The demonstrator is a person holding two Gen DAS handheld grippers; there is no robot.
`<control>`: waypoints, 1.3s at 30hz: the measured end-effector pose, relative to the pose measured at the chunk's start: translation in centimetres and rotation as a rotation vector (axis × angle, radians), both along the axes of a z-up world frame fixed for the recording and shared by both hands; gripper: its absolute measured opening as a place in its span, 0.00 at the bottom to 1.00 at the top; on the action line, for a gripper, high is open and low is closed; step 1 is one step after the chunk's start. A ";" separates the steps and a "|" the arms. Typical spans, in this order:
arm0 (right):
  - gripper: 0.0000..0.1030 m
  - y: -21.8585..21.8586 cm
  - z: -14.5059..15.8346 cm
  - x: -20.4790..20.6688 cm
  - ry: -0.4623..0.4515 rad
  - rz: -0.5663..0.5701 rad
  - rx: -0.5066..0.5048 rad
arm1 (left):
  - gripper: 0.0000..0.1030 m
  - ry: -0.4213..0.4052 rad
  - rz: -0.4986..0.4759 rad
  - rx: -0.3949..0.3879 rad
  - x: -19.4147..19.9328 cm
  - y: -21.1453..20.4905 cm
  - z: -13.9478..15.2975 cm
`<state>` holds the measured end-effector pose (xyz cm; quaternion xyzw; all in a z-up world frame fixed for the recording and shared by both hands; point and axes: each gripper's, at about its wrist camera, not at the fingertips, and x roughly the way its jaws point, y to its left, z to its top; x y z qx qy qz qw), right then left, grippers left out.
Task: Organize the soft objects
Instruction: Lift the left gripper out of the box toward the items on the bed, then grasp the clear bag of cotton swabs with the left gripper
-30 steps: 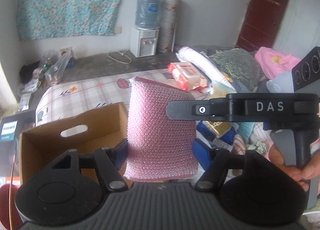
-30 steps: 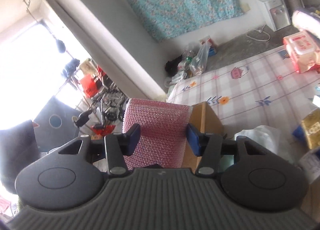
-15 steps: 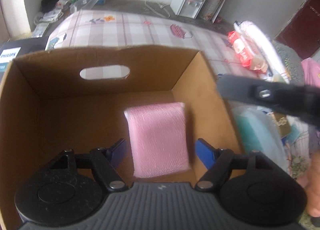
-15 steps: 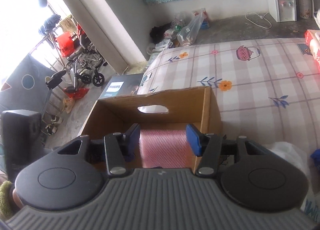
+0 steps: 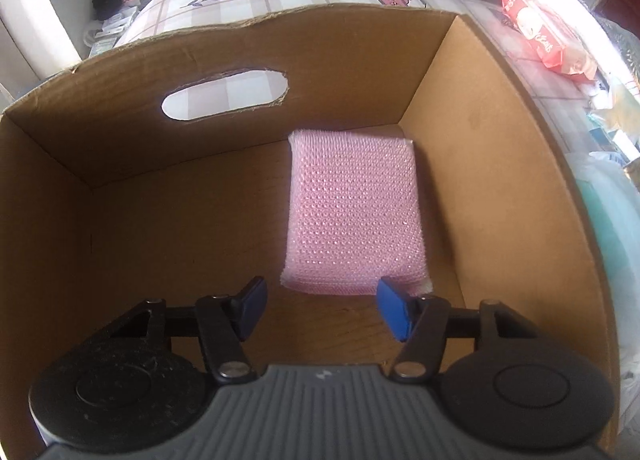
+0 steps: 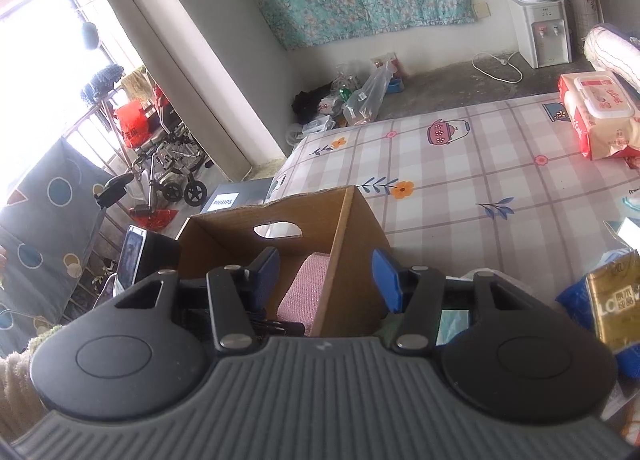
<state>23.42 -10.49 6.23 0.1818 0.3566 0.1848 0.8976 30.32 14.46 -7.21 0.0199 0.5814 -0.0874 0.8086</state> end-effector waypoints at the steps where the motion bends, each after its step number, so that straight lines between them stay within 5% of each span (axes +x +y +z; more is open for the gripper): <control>1: 0.50 -0.4 -0.2 -0.3 0.006 -0.007 0.008 | 0.54 0.015 0.004 -0.006 0.3 -0.1 -0.3; 11: 0.51 -3.7 -2.9 -0.9 0.064 -0.087 0.043 | 0.51 0.051 -0.010 -0.045 1.1 -1.6 -0.9; 15: 0.52 -5.3 -3.3 -1.6 0.067 -0.126 0.048 | 0.71 0.050 -0.018 -0.006 0.4 -1.8 -0.3; 21: 0.57 -8.8 -2.9 -3.4 0.051 -0.193 0.070 | 0.82 -0.050 0.019 -0.012 -2.0 -0.1 4.2; 26: 0.61 -13.3 -0.8 -5.1 -0.009 -0.278 0.043 | 0.89 -0.245 0.019 -0.006 -5.0 -0.3 11.1; 32: 0.62 -21.6 0.4 -5.1 -0.021 -0.418 0.073 | 0.95 -0.407 -0.129 -0.023 -4.0 -8.8 17.1; 39: 0.62 -29.4 -1.7 -1.9 0.064 -0.535 0.135 | 0.95 -0.452 -0.422 0.015 -2.0 -22.5 15.6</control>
